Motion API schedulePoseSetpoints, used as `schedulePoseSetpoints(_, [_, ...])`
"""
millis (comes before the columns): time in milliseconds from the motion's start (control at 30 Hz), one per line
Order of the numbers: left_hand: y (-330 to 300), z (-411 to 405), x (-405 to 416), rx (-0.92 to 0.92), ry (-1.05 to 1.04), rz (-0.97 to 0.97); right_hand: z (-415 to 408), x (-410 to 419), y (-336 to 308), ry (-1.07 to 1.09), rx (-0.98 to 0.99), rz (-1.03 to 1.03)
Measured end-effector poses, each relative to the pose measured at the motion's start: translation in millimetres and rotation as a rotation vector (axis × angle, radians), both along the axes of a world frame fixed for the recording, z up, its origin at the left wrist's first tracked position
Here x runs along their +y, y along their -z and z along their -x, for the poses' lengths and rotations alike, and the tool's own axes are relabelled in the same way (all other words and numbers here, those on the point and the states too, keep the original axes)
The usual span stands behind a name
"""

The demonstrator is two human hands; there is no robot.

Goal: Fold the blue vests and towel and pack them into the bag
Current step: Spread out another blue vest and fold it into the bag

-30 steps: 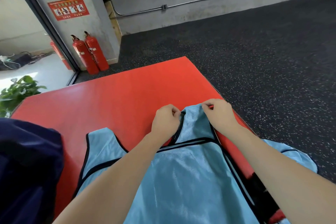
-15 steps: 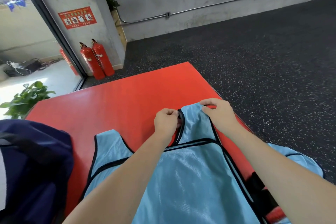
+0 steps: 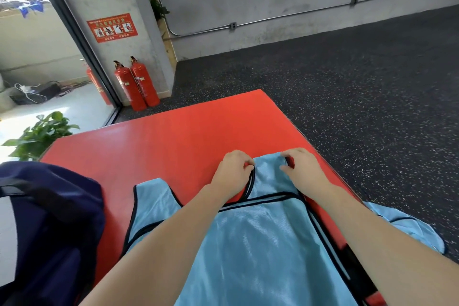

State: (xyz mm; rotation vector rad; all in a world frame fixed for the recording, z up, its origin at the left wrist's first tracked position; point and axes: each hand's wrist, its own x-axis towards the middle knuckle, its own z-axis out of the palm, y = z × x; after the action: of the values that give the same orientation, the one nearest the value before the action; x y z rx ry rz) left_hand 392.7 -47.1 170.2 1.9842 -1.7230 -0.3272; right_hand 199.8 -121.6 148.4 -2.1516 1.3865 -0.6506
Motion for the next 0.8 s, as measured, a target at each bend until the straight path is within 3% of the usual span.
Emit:
schedulePoseSetpoints(100, [2, -1, 14, -0.08, -0.034, -0.044, -4, 10, -9, 0.045, 0.115, 0.08])
schedulePoseSetpoints(300, [-3, -30, 74, -0.062, -0.157, 0.044, -54, 49, -23, -0.127, 0.044, 0.138])
schedulePoseSetpoints(467, [-1, -91, 134, 0.043, -0.438, 0.237, -121, 103, -26, -0.365, -0.052, 0.016])
schedulePoseSetpoints(567, [4, -131, 160, 0.041, -0.54, 0.219, -155, 129, -22, -0.444, -0.048, -0.074])
schedulePoseSetpoints(800, [10, -173, 170, 0.173, -0.656, 0.154, -208, 145, -16, -0.372, 0.028, -0.149])
